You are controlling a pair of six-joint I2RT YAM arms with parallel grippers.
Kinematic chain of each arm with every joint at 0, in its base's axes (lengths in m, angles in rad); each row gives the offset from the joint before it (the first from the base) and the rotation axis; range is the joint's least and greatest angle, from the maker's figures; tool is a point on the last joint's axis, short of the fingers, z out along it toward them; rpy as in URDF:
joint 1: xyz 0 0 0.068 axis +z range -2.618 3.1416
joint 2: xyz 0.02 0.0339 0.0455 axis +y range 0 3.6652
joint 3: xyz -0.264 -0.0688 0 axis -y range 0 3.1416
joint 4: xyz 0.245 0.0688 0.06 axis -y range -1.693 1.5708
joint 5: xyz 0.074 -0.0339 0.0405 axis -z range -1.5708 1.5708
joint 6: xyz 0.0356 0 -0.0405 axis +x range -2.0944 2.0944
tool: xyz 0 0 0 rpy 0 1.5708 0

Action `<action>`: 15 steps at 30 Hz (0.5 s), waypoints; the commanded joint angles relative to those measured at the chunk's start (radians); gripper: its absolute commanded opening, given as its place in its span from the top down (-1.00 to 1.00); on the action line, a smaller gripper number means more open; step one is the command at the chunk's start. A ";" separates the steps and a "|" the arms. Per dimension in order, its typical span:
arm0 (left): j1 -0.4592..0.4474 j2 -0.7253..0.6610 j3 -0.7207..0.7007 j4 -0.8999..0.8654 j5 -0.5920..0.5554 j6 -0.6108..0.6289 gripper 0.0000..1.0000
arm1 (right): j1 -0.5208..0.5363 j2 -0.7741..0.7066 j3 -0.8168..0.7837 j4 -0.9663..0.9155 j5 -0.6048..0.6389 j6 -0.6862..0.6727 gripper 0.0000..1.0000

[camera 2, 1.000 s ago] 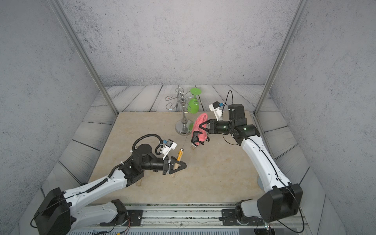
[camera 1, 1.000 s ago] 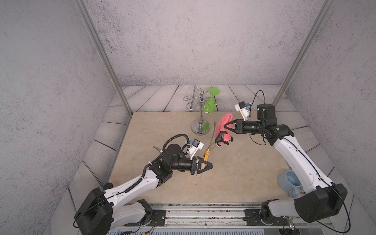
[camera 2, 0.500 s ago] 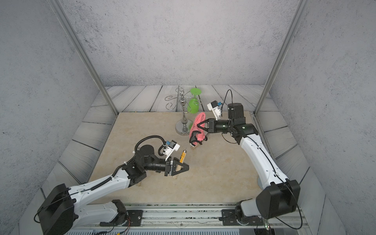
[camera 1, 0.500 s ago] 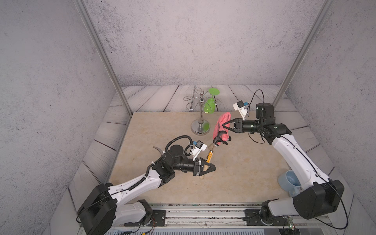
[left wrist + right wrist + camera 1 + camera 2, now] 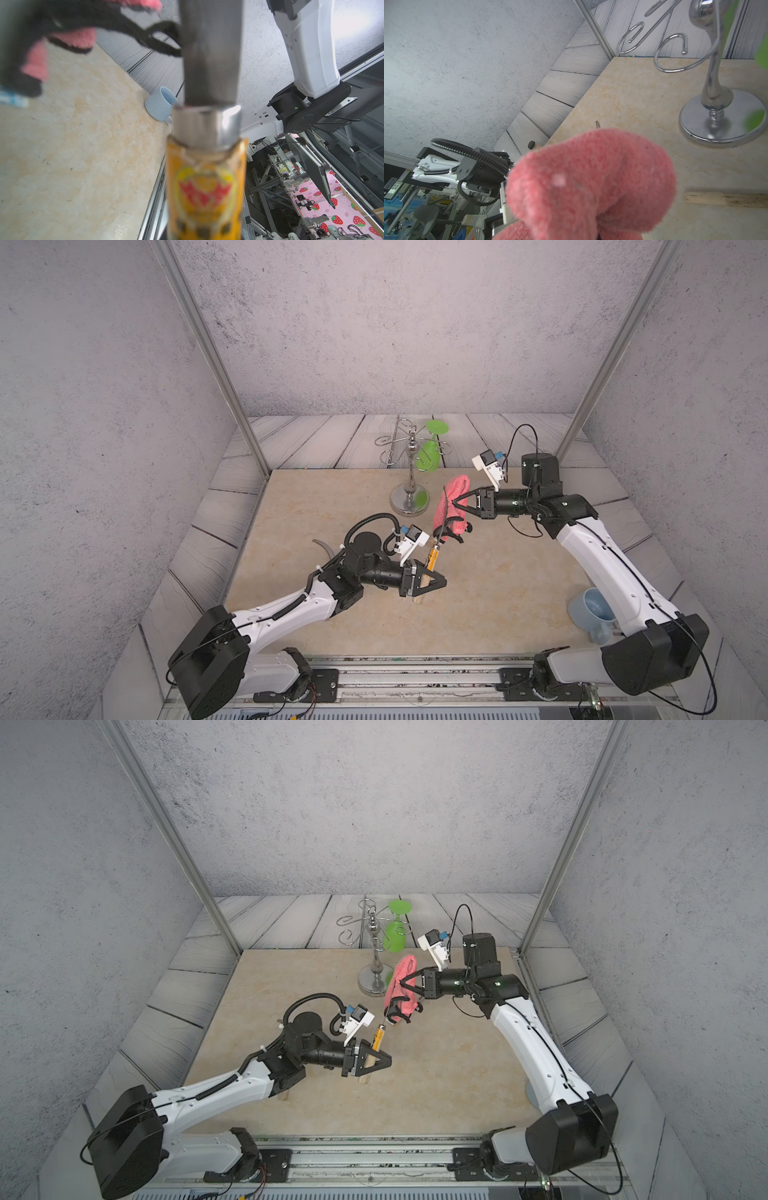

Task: Wipe small sickles with rags
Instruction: Wipe the small sickle.

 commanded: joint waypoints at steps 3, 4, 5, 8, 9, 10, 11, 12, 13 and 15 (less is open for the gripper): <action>-0.011 0.042 0.067 0.037 0.054 0.025 1.00 | 0.071 -0.089 0.007 -0.055 -0.054 -0.051 0.80; -0.012 0.050 0.073 0.036 0.055 0.026 1.00 | 0.078 -0.094 0.005 -0.058 -0.051 -0.051 0.80; -0.011 0.057 0.080 0.035 0.056 0.029 1.00 | 0.086 -0.098 0.002 -0.061 -0.049 -0.051 0.80; -0.011 0.076 0.102 0.029 0.057 0.036 1.00 | 0.115 -0.110 -0.008 -0.080 -0.028 -0.062 0.80; -0.010 0.083 0.109 0.026 0.058 0.040 1.00 | 0.125 -0.113 -0.009 -0.084 -0.023 -0.065 0.80; -0.011 0.090 0.118 0.024 0.056 0.040 1.00 | 0.135 -0.116 -0.013 -0.089 -0.019 -0.068 0.80; -0.010 0.096 0.128 0.024 0.057 0.042 1.00 | 0.145 -0.119 -0.018 -0.092 -0.010 -0.069 0.80; -0.009 0.102 0.137 0.022 0.058 0.045 1.00 | 0.153 -0.120 -0.021 -0.097 -0.006 -0.071 0.80; -0.006 0.108 0.149 0.015 0.055 0.050 1.00 | 0.162 -0.123 -0.027 -0.101 -0.002 -0.072 0.80; 0.005 0.117 0.168 0.007 0.051 0.058 1.00 | 0.173 -0.128 -0.037 -0.113 0.008 -0.078 0.80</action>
